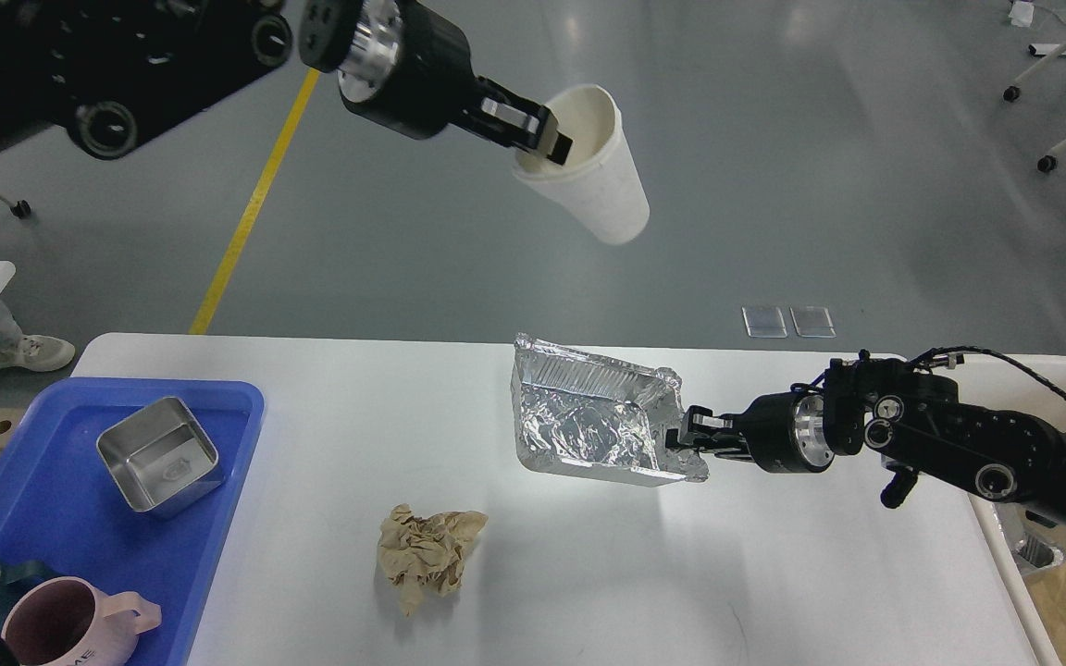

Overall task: Tidy desktop
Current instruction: 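Lower the paper cup into the foil tray held by the right gripper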

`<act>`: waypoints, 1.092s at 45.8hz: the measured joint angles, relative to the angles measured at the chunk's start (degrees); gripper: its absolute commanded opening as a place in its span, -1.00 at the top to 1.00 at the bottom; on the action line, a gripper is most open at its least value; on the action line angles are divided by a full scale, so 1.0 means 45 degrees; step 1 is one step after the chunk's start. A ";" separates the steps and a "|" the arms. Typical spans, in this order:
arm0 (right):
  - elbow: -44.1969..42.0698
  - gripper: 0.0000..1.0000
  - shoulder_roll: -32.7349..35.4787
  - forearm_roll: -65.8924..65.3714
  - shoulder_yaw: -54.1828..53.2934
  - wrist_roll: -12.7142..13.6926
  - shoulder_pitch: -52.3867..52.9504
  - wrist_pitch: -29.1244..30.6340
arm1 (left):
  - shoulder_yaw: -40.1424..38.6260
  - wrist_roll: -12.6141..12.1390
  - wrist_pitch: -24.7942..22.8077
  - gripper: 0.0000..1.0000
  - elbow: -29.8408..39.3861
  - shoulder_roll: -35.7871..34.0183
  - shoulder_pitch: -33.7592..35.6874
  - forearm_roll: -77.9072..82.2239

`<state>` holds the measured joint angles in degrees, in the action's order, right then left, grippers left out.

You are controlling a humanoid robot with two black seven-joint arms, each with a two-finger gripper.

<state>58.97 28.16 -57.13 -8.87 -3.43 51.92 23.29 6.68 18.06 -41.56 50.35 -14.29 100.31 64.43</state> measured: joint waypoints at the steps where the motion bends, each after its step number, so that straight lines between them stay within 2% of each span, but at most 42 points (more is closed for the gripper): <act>1: 0.0007 1.00 0.0005 0.0000 0.0000 0.0000 0.0009 0.0000 | 0.0082 -0.0013 0.0027 0.93 -0.0056 0.0216 -0.0081 0.0000; 7: 0.0056 1.00 0.0032 -0.0008 0.0000 0.0000 0.0097 0.0000 | 0.0333 -0.0076 0.0194 0.92 -0.0554 0.1683 -0.0678 0.0059; 15: 0.0053 1.00 0.0120 -0.0112 0.0142 0.0000 0.0285 0.0024 | 0.0871 -0.0153 0.0194 0.91 -0.0769 0.2463 -0.0881 0.0114; 28: 0.0002 1.00 0.0466 -0.0214 0.0935 0.0016 0.0822 0.0045 | 0.1986 -0.0203 0.0127 0.90 -0.0764 0.2757 -0.0831 0.0150; 33: 0.0001 1.00 0.0669 -0.0215 0.0954 0.0020 0.0922 0.0049 | 0.2398 -0.0427 0.0181 0.90 -0.0763 0.2866 -0.0850 0.0204; 50: 0.0097 1.00 0.0790 -0.0197 0.0957 0.0021 0.1106 0.0071 | 0.2540 -0.0593 0.0610 0.89 -0.1300 0.3678 -0.1650 0.0193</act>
<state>59.41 31.72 -58.01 -4.57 -3.34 56.90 23.61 18.11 15.39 -38.82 44.50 2.26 92.89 65.30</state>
